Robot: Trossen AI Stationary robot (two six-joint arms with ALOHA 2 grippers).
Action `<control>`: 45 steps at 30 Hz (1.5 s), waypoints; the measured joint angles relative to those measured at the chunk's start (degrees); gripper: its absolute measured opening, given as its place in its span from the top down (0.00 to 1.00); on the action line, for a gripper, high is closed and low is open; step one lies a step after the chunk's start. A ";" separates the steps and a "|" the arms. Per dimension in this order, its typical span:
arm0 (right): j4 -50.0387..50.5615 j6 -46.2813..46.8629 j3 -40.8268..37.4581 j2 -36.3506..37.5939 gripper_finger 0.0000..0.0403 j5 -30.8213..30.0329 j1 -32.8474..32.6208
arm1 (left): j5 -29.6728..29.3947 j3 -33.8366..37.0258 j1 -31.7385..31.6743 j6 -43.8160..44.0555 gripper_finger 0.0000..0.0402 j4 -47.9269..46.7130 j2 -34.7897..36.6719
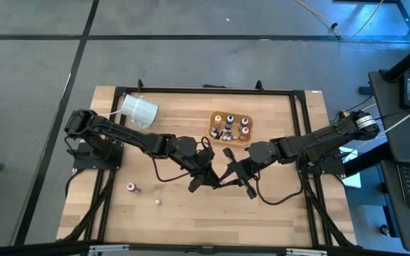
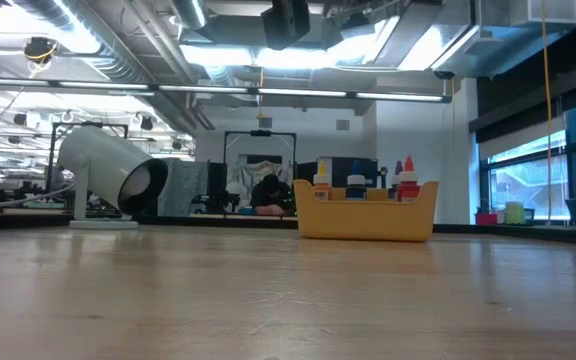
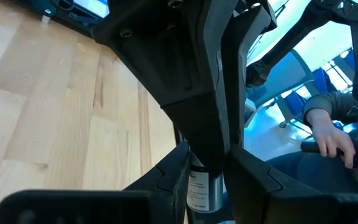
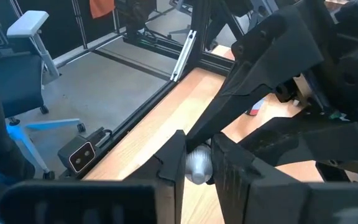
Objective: Pick & Place food coloring
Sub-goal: Put the small green food coloring bottle into the yellow bin
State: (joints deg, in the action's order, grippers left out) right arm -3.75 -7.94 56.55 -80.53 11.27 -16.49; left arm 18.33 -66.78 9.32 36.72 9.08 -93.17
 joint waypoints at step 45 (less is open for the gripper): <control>20.24 9.16 -0.09 24.12 0.75 -18.44 0.27 | -28.84 -0.16 -10.10 -14.57 0.86 0.93 -3.96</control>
State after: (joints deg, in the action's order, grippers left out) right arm 16.49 1.22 56.47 -56.41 -7.17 -16.23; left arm -10.52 -66.94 -0.78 22.15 10.01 -97.13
